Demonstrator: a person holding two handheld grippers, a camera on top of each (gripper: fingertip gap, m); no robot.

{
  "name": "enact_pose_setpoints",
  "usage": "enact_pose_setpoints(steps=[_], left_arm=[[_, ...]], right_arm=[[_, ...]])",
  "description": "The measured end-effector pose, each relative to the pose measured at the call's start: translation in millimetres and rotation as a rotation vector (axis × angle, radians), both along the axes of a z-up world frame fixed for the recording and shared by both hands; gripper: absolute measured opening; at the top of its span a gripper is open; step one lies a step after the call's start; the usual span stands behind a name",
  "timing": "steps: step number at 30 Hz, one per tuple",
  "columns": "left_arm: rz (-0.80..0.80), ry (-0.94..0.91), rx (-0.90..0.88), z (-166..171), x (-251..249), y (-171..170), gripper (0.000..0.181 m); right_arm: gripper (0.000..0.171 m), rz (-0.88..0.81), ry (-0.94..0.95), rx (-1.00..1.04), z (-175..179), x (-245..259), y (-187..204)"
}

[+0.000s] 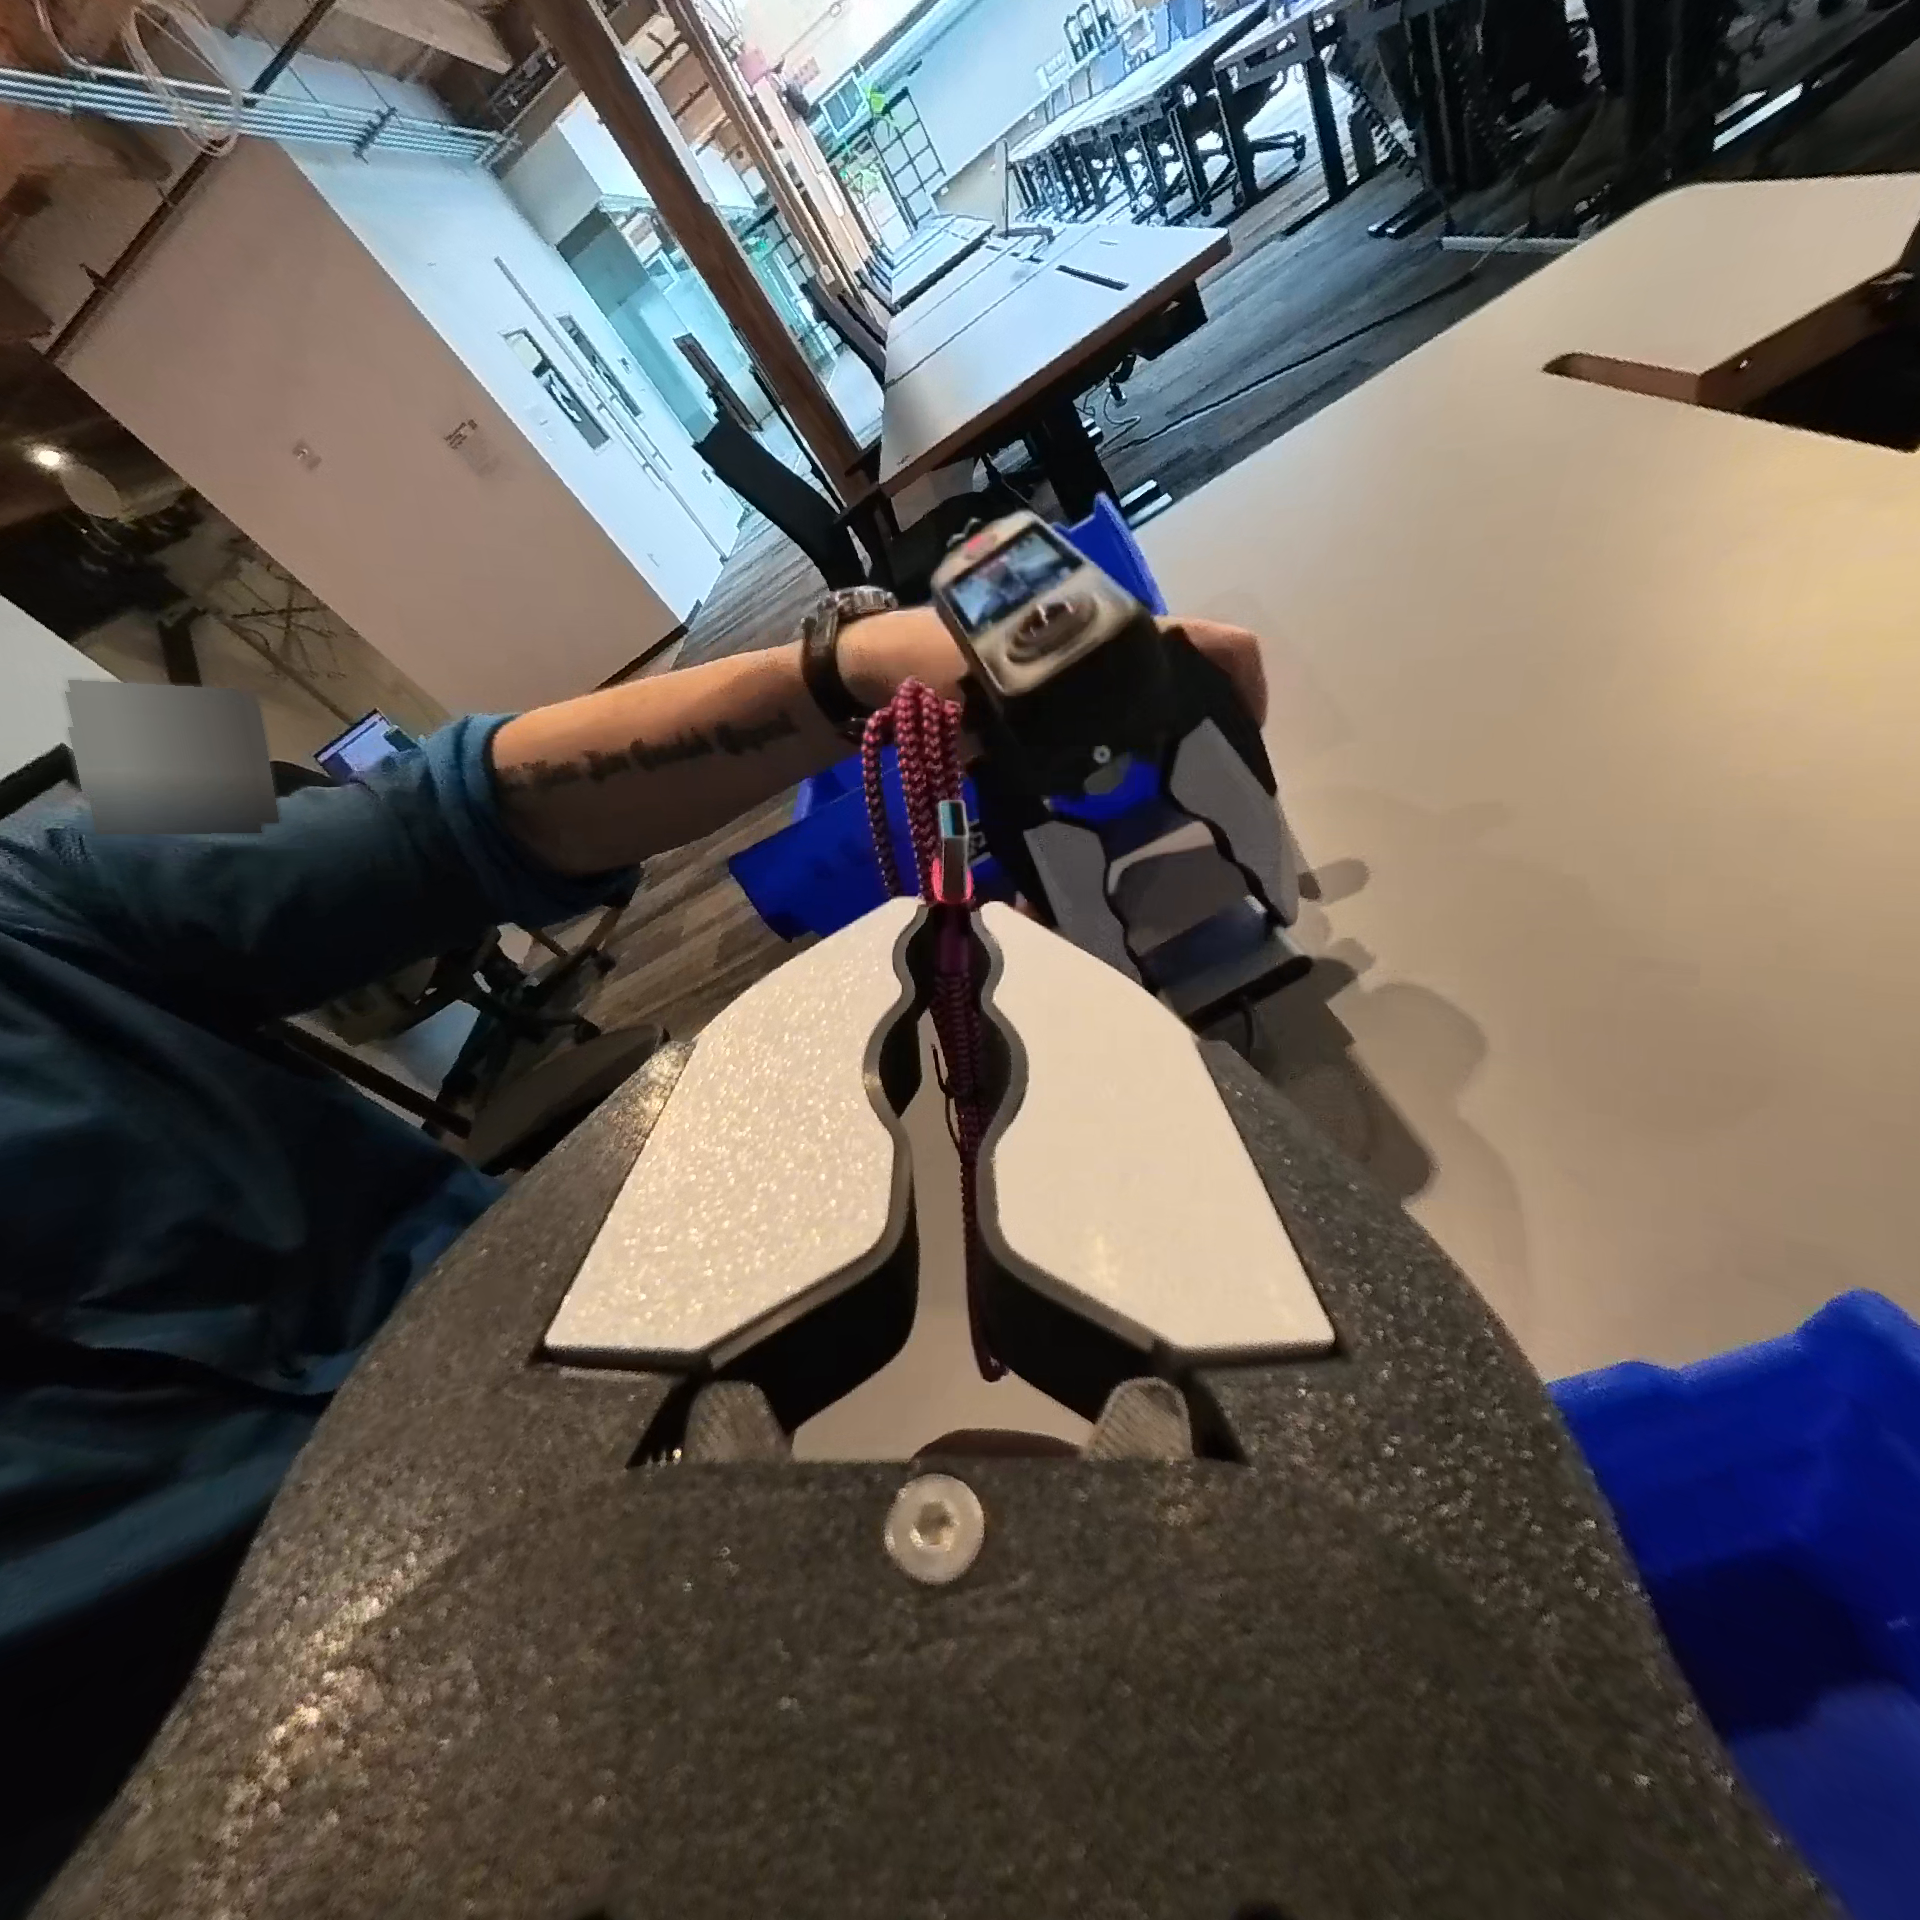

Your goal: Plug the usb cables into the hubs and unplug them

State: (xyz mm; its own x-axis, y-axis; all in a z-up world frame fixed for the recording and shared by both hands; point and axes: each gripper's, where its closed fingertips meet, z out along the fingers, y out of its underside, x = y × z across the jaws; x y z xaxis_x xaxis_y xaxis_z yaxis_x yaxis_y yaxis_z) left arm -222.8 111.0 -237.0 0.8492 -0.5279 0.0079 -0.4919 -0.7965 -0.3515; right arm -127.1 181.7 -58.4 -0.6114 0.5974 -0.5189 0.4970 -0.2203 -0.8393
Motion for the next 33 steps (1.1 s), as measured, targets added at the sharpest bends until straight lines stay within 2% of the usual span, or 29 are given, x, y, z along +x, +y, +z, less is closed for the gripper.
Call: enact_pose_setpoints(steps=[4, 10, 14, 21, 27, 33], left_arm=[[0.047, -0.07, 0.175, 37.6, 5.8, 2.8, 0.06], [0.129, -0.247, 0.451, 100.9, 14.5, -16.1, 0.06], [0.206, -0.587, 0.669, 157.6, 25.5, -32.1, 0.06], [0.301, -1.245, 0.98, 242.7, 17.6, -67.3, 0.06], [0.386, -1.607, 1.13, 269.4, 8.2, -85.3, 0.06], [0.554, -1.738, 1.167, 262.9, 6.1, -76.4, 0.06]], right_arm=[[0.005, -0.009, 0.028, 0.001, 10.2, 4.3, -0.9], [0.005, -0.034, 0.067, 0.022, 23.4, 11.6, -2.4], [0.005, -0.053, 0.04, 0.093, 17.4, 9.9, -8.6], [0.004, -0.015, 0.015, 0.255, 4.8, 6.6, -48.4], [0.004, 0.036, 0.016, 0.362, -3.8, 2.5, -88.2], [0.004, 0.057, -0.002, 0.397, -12.7, -6.0, -108.8]])
